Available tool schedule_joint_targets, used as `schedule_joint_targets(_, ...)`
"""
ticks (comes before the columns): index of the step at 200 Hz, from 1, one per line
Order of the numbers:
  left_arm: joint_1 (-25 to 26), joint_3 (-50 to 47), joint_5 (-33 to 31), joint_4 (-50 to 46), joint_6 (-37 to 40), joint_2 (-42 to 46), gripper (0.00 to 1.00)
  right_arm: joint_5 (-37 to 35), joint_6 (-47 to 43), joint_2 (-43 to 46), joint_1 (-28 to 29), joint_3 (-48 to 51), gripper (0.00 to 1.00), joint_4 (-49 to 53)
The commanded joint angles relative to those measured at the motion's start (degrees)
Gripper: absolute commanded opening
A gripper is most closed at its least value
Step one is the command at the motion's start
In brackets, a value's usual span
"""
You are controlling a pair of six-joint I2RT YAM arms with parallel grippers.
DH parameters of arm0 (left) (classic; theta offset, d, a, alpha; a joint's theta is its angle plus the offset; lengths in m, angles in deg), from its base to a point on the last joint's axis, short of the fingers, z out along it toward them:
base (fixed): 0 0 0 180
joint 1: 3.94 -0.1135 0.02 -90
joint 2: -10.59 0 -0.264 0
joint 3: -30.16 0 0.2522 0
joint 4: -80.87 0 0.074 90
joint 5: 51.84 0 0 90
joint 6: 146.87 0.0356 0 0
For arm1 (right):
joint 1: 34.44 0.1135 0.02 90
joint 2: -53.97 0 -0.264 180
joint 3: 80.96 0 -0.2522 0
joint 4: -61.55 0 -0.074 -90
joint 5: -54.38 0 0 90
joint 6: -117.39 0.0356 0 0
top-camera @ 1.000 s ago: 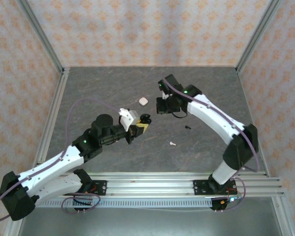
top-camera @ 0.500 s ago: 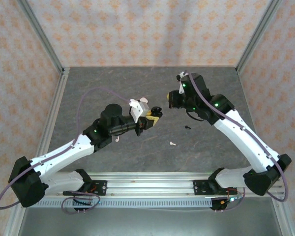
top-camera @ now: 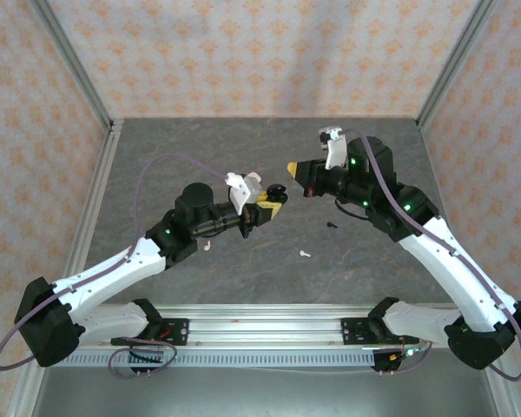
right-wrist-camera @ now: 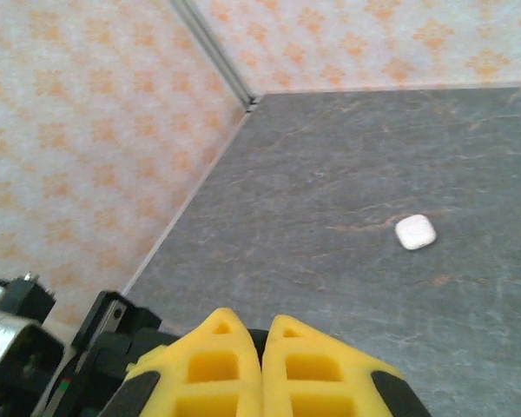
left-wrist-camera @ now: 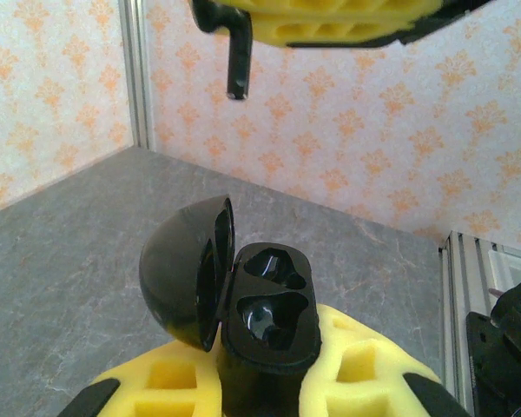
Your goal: Insert wireless bluetooth earbuds into charging case
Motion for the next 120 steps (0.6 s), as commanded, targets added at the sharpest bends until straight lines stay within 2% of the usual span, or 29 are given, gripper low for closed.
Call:
schedule_joint_targets(1, 0.3, 1.0, -0.6, 3.4, -0.9, 1.8, 0.00, 4.7, -1.4, 2.0, -0.2, 3.4, 0.07, -5.9)
schedule_joint_targets(37, 0.3, 1.1, -0.5, 3.2, -1.3, 1.8, 0.00, 8.3, -1.2, 2.6, 0.2, 5.9, 0.06, -8.5)
schedule_joint_targets(120, 0.3, 1.6, -0.6, 2.8, -1.3, 0.9, 0.00, 9.1, -2.4, 2.8, 2.6, 6.0, 0.06, -9.3)
